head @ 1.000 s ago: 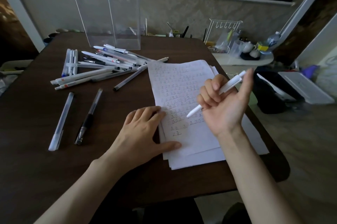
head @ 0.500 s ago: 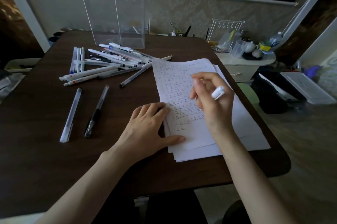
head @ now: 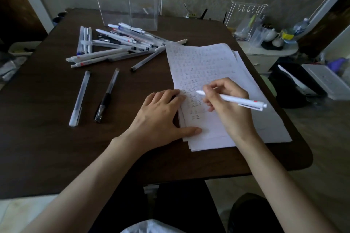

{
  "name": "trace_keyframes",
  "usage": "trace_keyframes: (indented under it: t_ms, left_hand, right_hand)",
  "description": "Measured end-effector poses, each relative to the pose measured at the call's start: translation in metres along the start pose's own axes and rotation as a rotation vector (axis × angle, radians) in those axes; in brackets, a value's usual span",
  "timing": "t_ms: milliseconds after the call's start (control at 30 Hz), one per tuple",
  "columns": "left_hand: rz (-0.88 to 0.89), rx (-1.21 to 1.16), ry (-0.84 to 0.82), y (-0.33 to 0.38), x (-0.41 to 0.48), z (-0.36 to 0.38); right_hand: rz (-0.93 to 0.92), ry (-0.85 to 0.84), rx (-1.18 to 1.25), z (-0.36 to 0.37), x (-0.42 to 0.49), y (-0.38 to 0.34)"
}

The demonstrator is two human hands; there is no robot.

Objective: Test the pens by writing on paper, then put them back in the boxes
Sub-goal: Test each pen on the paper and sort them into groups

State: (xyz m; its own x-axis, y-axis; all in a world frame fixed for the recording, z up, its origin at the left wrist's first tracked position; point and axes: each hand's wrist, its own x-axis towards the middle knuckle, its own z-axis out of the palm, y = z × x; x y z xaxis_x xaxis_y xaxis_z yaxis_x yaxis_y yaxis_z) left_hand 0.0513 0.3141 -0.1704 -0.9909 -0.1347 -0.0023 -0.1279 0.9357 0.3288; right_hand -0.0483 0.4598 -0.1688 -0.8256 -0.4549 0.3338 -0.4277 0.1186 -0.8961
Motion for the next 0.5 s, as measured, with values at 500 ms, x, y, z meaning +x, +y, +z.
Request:
trace_keyframes:
  t_ms: [500]
  left_hand:
    - [0.013,0.108,-0.072,-0.0037,0.0004,0.0069]
  right_hand:
    - [0.086,-0.018,-0.222,0.0004,0.0002,0.0060]
